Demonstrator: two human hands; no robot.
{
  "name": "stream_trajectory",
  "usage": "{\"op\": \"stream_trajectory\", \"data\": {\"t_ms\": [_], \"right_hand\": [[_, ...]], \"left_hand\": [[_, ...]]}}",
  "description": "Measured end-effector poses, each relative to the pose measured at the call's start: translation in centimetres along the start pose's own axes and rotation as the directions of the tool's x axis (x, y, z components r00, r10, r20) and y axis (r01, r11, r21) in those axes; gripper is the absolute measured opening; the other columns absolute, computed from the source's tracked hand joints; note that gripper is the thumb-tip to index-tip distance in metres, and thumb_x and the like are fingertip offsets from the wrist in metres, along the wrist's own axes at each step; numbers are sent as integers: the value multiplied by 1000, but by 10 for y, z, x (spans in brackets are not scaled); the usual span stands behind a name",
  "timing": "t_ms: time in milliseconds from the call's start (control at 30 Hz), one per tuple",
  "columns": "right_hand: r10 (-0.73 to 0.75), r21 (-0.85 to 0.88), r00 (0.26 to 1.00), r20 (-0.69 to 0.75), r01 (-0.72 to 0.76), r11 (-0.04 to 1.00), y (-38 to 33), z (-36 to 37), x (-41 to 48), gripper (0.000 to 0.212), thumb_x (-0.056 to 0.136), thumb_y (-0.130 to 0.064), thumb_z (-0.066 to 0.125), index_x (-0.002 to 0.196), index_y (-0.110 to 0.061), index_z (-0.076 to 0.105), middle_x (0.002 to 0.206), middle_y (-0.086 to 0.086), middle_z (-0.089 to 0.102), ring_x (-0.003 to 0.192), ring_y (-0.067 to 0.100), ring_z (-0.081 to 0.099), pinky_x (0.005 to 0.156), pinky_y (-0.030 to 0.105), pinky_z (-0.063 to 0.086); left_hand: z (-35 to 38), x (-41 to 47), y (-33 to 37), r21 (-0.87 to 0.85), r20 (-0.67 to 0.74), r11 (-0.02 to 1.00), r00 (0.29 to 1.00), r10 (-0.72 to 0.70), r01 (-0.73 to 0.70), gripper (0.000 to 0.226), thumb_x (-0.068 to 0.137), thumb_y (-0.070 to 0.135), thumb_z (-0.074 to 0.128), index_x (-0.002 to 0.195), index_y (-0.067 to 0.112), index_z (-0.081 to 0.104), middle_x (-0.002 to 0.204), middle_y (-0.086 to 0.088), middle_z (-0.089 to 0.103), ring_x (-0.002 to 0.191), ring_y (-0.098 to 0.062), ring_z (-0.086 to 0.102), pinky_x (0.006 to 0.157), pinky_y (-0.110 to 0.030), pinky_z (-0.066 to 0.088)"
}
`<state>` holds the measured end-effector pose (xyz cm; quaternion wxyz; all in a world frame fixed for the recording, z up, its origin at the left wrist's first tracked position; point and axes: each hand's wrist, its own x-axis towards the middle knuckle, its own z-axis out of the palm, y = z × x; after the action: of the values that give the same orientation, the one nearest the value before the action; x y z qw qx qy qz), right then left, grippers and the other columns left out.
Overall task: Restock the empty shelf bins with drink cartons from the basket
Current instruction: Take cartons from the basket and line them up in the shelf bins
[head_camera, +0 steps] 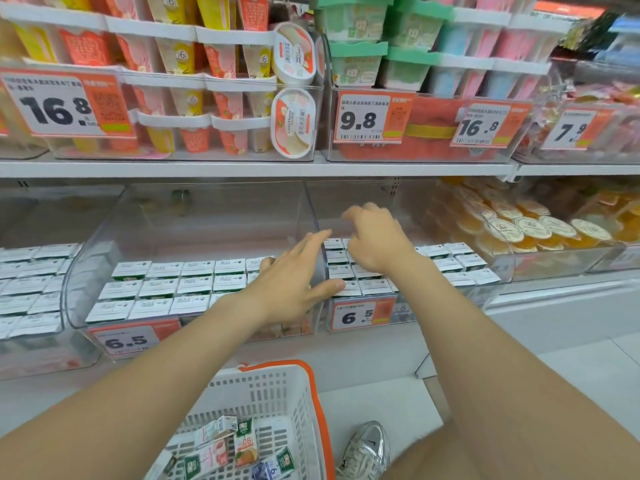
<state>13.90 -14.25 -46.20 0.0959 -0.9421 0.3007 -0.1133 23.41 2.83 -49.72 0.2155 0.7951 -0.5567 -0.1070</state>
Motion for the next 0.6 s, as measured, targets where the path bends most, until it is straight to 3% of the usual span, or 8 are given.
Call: {"op": "stream_trajectory", "data": {"t_ms": [100, 233, 333, 467, 600], "right_hand": [[-49, 229, 959, -280, 116, 967, -46, -9, -31, 30, 89, -9, 51, 116, -14, 65, 113, 8, 63, 108, 29, 57, 93, 40, 47], [-150, 299, 957, -248, 223, 928, -114, -1, -76, 20, 83, -15, 52, 102, -19, 59, 99, 2, 62, 96, 27, 57, 82, 42, 47], [-198, 314, 961, -193, 252, 915, -156, 13, -89, 22, 87, -19, 53, 108, -21, 60, 99, 1, 68, 94, 24, 62, 80, 42, 48], [-345, 416, 931, -117, 362, 834, -208, 34, -90, 29, 90, -14, 53, 116, -18, 64, 106, 0, 68, 101, 19, 61, 91, 40, 51], [-488, 419, 869, -87, 476, 773, -270, 53, -82, 34, 94, -12, 51, 124, -16, 66, 120, 1, 67, 112, 17, 60, 100, 35, 47]], "left_hand": [[-16, -18, -8, 7, -150, 998, 986, 69, -69, 62, 102, 54, 49, 154, 29, 29, 154, 2, 50, 137, -26, 49, 109, -53, 41], [-50, -57, -31, -63, -340, 993, 938, 73, -100, 16, 97, 21, 60, 111, 24, 67, 108, 10, 72, 103, -13, 66, 91, -38, 52], [-86, -95, -57, -49, -316, 999, 949, -10, -5, 14, 91, 20, 60, 91, 29, 71, 82, 15, 73, 80, -4, 67, 76, -31, 52], [-135, -153, -113, 82, -324, 982, 936, -138, 173, 12, 93, 26, 60, 91, 30, 72, 75, 15, 70, 75, -4, 65, 73, -33, 55], [-172, -204, -177, 136, -382, 918, 875, -299, 373, 5, 92, 27, 60, 93, 32, 62, 68, 13, 67, 68, -3, 59, 68, -37, 54]]}}
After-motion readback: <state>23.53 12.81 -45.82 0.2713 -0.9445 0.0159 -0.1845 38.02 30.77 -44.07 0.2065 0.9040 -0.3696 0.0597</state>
